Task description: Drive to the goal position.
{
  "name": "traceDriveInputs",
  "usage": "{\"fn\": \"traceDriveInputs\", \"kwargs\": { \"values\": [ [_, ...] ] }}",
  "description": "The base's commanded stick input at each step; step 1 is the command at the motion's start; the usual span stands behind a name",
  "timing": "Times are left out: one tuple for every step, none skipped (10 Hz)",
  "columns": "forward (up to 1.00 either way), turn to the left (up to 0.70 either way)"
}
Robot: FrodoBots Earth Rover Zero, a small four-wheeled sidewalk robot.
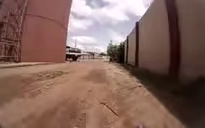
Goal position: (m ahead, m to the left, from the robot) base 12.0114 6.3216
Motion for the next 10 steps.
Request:
{"fn": "traceDriveInputs", "kwargs": {
  "values": [
    [0.85,0.0],
    [0.85,0.0],
    [0.85,0.0],
    [0.85,0.0],
    [0.85,0.0],
    [0.85,0.0],
    [0.85,0.0],
    [0.85,0.0],
    [0.85,0.0],
    [0.85,0.0]
  ]
}}
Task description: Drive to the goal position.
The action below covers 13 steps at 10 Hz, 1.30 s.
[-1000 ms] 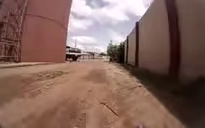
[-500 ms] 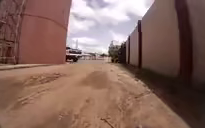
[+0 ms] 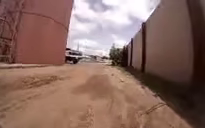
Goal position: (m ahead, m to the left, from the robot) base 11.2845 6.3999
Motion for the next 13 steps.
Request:
{"fn": "traceDriveInputs", "kwargs": {
  "values": [
    [0.85,0.0],
    [0.85,0.0],
    [0.85,0.0],
    [0.85,0.0],
    [0.85,0.0],
    [0.85,0.0],
    [0.85,0.0],
    [0.85,0.0],
    [0.85,0.0],
    [0.85,0.0],
    [0.85,0.0],
    [0.85,0.0],
    [0.85,0.0]
  ]
}}
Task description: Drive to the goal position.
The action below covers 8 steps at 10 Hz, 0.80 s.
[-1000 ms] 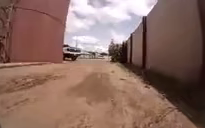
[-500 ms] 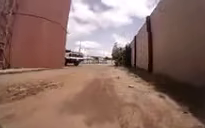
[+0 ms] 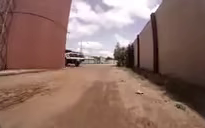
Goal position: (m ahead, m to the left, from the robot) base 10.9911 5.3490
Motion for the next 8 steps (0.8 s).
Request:
{"fn": "traceDriveInputs", "kwargs": {
  "values": [
    [0.85,0.0],
    [0.85,0.0],
    [0.85,0.0],
    [0.85,0.0],
    [0.85,0.0],
    [0.85,0.0],
    [0.85,0.0],
    [0.85,0.0]
  ]
}}
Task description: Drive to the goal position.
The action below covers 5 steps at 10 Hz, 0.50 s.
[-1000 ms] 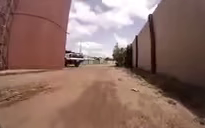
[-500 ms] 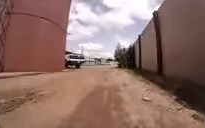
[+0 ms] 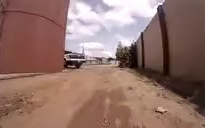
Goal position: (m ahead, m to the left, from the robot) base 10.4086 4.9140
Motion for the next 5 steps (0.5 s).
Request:
{"fn": "traceDriveInputs", "kwargs": {
  "values": [
    [0.85,-0.11],
    [0.85,-0.34],
    [0.85,-0.34],
    [0.85,-0.34],
    [0.85,-0.3]
  ]
}}
